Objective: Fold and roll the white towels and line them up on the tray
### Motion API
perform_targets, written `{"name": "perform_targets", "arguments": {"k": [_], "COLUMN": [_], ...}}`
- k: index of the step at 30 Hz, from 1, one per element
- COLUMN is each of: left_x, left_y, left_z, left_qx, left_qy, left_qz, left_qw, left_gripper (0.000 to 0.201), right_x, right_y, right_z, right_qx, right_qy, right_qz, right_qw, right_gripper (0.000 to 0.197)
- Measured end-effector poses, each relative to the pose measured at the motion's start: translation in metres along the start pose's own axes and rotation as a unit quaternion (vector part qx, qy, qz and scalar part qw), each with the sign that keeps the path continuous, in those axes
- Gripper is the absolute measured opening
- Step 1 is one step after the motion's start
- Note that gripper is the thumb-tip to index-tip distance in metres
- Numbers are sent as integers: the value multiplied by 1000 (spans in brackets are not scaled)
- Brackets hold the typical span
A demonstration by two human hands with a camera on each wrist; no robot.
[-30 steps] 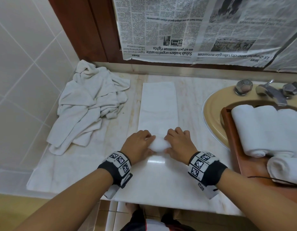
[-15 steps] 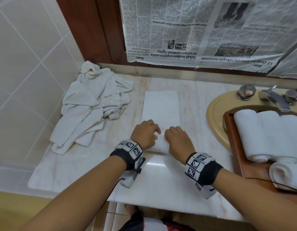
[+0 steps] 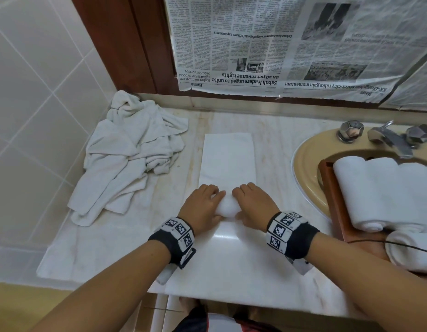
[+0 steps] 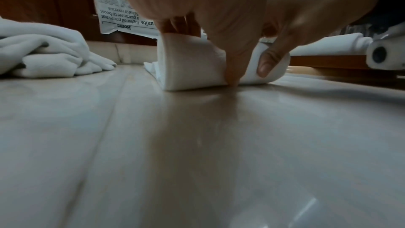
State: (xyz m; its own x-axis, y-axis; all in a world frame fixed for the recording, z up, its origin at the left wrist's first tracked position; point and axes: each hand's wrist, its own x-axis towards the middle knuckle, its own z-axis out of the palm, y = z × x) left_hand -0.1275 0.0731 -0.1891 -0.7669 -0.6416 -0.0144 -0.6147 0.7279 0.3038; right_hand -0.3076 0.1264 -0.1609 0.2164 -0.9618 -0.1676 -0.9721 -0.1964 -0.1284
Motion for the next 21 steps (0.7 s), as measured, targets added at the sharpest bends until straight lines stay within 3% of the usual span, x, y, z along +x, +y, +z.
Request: {"name": "perform_targets", "arguments": {"k": [4, 7, 9, 11, 15, 17, 19, 21], "left_x": [-5, -13, -14, -14, -9, -9, -9, -10], "left_y": [-1, -7, -12, -16, -20, -23, -27, -28], "left_z": [-8, -12, -12, -9, -6, -7, -7, -6], "left_qx": [-53, -91, -132, -139, -27, -26, -60, -72], "left_qy": [-31, -92, -120, -104, -54, -59, -62, -52], "left_qz": [-32, -44, -46, -28, -15, -24, -52, -86], "left_qw": [998, 991, 983, 984, 998, 998, 995, 992], "left_gripper": [60, 50, 46, 46, 77, 82, 85, 81], "right_x": [0, -1, 2, 8, 10, 3, -5, -8], "right_y": [3, 5, 7, 7, 1, -4, -3, -3], "right_z": [-14, -15, -16, -15, -7, -3, 2, 9], "right_qx": [97, 196, 277, 309, 189, 141, 69, 29], "right_qy": [-91, -142, -161, -149, 2, 25, -4, -11], "right_qz": [33, 57, 95, 125, 122, 69, 29, 7], "right_qw": [991, 969, 942, 931, 974, 987, 997, 999], "right_gripper": [49, 39, 30, 23, 8, 27, 56, 63]}}
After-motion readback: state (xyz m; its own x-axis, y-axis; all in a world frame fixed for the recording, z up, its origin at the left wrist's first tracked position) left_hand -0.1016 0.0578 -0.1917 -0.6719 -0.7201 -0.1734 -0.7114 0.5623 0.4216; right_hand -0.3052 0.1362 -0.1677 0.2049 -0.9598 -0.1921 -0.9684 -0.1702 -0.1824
